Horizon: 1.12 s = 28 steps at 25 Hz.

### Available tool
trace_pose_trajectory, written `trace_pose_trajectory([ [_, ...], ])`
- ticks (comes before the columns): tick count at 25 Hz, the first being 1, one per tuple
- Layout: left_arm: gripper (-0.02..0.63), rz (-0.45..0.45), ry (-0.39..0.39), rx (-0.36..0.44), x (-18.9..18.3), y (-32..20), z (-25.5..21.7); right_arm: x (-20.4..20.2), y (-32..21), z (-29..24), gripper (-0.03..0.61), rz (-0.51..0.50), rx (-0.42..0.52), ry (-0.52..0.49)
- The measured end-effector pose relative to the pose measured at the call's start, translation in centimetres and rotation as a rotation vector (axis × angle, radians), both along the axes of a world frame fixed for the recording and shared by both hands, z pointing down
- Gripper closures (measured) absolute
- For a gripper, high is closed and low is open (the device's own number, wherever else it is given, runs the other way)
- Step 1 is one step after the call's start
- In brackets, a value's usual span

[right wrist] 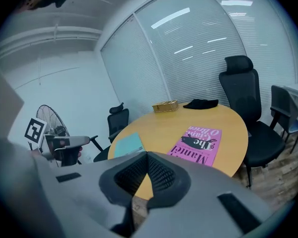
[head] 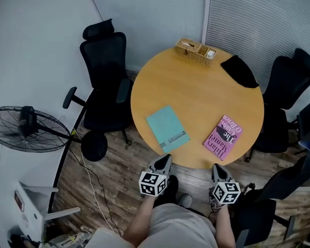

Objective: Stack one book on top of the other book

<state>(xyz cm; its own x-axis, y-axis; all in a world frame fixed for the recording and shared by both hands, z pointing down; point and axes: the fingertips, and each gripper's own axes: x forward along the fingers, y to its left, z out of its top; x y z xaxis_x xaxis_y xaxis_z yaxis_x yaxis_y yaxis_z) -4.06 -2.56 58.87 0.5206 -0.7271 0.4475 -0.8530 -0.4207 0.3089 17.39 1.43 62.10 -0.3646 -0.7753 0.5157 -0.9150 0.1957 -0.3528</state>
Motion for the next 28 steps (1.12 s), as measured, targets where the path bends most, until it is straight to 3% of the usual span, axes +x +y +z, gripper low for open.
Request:
trace_pose_trajectory([
  [7,0.584,0.156,-0.007,-0.021,3.2,-7.8,1.2,2.3,-5.5,0.8,0.56,0.145,-0.031,0.025],
  [16,0.584,0.347,0.004,-0.041,7.8,-12.7,2.9,4.6,-7.7,1.3,0.559,0.307,-0.062,0.03],
  [25,0.583,0.425,0.009,-0.054,10.9,-13.5,3.8,5.9,-7.8,1.7,0.557,0.391,-0.062,0.028],
  [28,0.583,0.433,0.001,-0.055,11.7,-13.7,3.9,6.3,-8.0,2.2,0.521,0.392,-0.064,0.018],
])
